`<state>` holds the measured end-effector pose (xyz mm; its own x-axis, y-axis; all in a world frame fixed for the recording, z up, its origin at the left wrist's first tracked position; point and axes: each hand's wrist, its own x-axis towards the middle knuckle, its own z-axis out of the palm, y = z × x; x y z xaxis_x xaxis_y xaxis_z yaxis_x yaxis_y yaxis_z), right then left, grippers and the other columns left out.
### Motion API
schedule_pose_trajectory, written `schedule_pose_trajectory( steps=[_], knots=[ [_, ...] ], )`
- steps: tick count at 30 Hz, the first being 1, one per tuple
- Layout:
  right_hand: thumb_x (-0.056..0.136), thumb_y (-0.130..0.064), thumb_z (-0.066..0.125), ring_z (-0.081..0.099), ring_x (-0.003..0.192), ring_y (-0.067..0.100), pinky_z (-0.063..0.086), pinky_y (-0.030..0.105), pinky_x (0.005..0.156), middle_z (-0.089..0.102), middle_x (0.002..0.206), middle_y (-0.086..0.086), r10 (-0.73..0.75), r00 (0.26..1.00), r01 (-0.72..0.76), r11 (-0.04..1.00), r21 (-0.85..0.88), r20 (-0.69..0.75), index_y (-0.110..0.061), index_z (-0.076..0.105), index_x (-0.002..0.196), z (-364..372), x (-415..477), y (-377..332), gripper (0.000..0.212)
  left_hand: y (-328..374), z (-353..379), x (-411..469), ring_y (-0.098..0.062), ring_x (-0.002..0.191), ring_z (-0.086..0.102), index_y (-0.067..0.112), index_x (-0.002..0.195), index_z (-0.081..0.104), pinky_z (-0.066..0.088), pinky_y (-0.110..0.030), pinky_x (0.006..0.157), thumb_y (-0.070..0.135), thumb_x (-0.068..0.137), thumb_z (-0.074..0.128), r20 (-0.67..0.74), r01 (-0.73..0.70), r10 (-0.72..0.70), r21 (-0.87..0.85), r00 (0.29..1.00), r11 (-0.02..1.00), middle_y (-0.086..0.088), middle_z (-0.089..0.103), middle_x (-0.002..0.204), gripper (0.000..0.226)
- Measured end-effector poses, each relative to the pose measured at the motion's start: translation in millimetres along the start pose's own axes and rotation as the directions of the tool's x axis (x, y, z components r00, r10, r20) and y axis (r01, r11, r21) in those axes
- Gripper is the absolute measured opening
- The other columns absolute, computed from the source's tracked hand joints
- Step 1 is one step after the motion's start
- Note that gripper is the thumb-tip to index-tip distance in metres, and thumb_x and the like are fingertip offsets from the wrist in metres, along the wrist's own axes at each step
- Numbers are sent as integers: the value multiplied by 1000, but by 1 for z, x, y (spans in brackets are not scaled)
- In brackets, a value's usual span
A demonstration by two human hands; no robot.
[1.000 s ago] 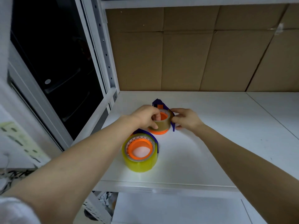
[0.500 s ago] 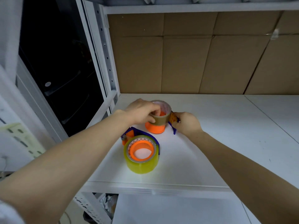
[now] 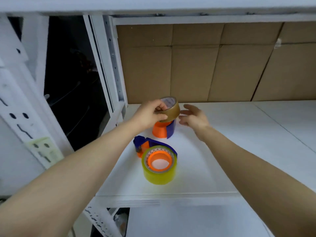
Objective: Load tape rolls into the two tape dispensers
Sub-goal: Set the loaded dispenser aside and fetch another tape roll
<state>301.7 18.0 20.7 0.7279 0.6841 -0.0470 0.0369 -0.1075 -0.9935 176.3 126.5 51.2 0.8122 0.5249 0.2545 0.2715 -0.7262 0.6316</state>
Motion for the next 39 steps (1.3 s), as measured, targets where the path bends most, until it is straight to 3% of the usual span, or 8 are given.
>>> schedule_pose_trajectory(
  steps=[3,5,9,13,16,23,26,39],
  knots=[
    [73,1,58,56,105,19,39,39,100,62,107,4,18,989,-57,961,272,145,-16,32,142,-15,-15,-9,76,15,7,0,-13,91,59,13,106,59,50,-16,77,12,85,66,35,113,-108,-356,994,928,3,61,94,22],
    [64,-12,69,52,118,22,39,46,102,60,119,5,31,983,-81,957,279,179,-23,28,142,-25,-29,-10,89,29,13,-1,-20,99,63,13,100,59,53,-27,88,9,87,63,212,258,-153,-683,965,683,-3,65,97,14],
    [71,-7,75,59,112,31,53,40,90,57,123,11,-1,1000,1,948,318,0,-17,36,131,-46,-55,-6,72,49,34,-3,-19,90,63,15,94,62,54,-39,83,9,90,54,462,436,-33,-809,886,393,-6,67,93,11],
    [71,-10,76,58,111,27,53,39,93,55,124,9,-1,985,18,995,99,-175,-17,40,121,-83,-78,-5,62,79,63,-8,-18,99,55,21,94,63,42,-32,76,14,86,47,424,391,-125,-630,897,671,-6,64,103,19],
    [64,-23,81,56,108,20,51,37,94,54,122,3,-11,964,-46,978,-205,-266,-14,39,129,-124,-98,-1,78,106,90,-12,-26,119,50,17,128,54,44,-32,89,18,86,52,296,43,-27,-48,955,998,-11,54,134,43],
    [56,-42,79,48,117,20,45,32,92,45,135,6,-67,935,-133,845,-519,-349,-6,29,137,-253,-165,21,103,211,174,-34,-32,135,33,26,145,33,33,-45,108,26,87,50,373,-275,113,416,921,867,-8,38,148,60],
    [54,-46,76,52,96,17,41,28,74,53,120,6,-74,910,-198,788,-583,-409,-10,44,121,-327,-198,35,83,269,222,-42,-31,135,32,26,146,31,31,-47,109,23,87,49,436,-345,144,428,889,835,-6,36,149,61],
    [54,-47,75,49,104,20,44,30,74,44,125,5,18,728,-387,836,-389,-686,-13,39,130,-557,-296,87,91,450,395,-32,-26,132,40,19,143,36,40,-35,101,23,89,48,585,-551,297,320,755,771,-4,43,146,56]
  ],
)
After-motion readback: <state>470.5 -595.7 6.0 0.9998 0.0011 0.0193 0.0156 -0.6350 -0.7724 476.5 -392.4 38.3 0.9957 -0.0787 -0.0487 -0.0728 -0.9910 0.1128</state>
